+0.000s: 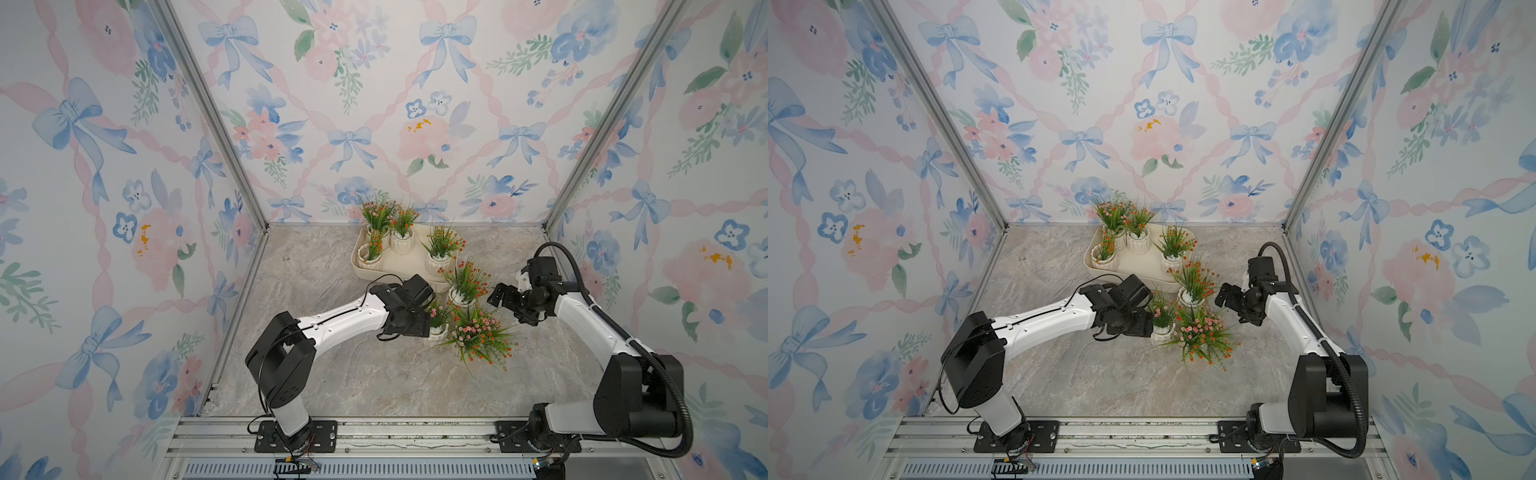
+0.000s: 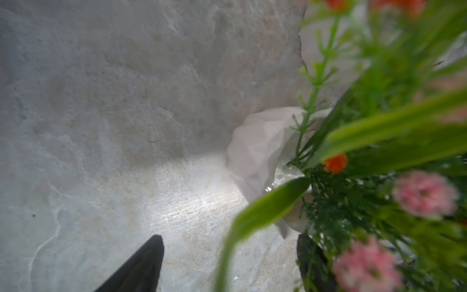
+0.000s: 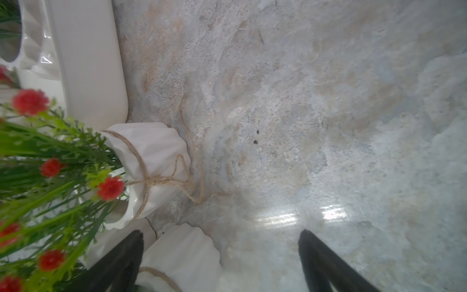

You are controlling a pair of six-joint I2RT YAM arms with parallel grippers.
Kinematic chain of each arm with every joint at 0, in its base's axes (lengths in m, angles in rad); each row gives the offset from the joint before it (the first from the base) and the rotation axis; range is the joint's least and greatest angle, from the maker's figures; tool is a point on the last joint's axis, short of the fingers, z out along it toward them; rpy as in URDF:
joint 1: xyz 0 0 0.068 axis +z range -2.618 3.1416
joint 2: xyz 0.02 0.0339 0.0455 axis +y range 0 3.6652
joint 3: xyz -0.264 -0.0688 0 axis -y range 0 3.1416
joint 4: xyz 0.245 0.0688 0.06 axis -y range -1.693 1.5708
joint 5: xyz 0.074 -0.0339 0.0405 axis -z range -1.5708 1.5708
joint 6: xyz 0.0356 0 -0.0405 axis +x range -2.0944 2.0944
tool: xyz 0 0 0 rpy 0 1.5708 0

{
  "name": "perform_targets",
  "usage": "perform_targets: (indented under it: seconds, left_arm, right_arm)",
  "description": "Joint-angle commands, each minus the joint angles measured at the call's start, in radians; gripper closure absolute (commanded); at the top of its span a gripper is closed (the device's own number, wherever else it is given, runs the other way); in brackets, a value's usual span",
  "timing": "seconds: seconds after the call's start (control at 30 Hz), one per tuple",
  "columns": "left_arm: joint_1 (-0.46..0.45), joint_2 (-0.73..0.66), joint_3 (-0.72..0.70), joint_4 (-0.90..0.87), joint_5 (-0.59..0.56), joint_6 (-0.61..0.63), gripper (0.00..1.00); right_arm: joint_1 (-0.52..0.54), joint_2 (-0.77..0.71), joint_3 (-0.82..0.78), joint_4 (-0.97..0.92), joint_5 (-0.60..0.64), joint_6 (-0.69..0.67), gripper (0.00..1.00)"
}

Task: Put the potted gypsophila into the storage box
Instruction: Pick up the baby's breath potted plant from the center of the board.

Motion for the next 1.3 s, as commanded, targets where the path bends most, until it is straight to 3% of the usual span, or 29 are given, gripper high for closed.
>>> perform_targets:
  seconds: [0.0, 0.63, 0.9, 1.07, 1.27]
  left_arm:
    - [-0.008, 0.032, 0.032, -0.013, -0.022, -0.022, 0.17]
    - [-0.023, 0.099, 0.08, -0.014, -0.1, -0.102, 0.26]
    - [-0.035, 0.133, 0.099, -0.014, -0.111, -0.107, 0.38]
    - [-0.035, 0.14, 0.102, -0.015, -0.111, -0.097, 0.53]
    - [-0.035, 0.147, 0.092, -0.014, -0.105, -0.076, 0.6]
  right_arm:
    - [-0.027, 0.009, -0.012, -0.019, -0.026, -0.031, 0.03]
    - [-0.079, 0.02, -0.047, 0.018, -0.081, -0.048, 0.03]
    - [-0.088, 0.015, -0.056, 0.02, -0.091, -0.047, 0.03]
    - [-0.089, 0.009, -0.057, 0.016, -0.088, -0.047, 0.03]
    - [-0.092, -0.006, -0.065, 0.009, -0.082, -0.048, 0.03]
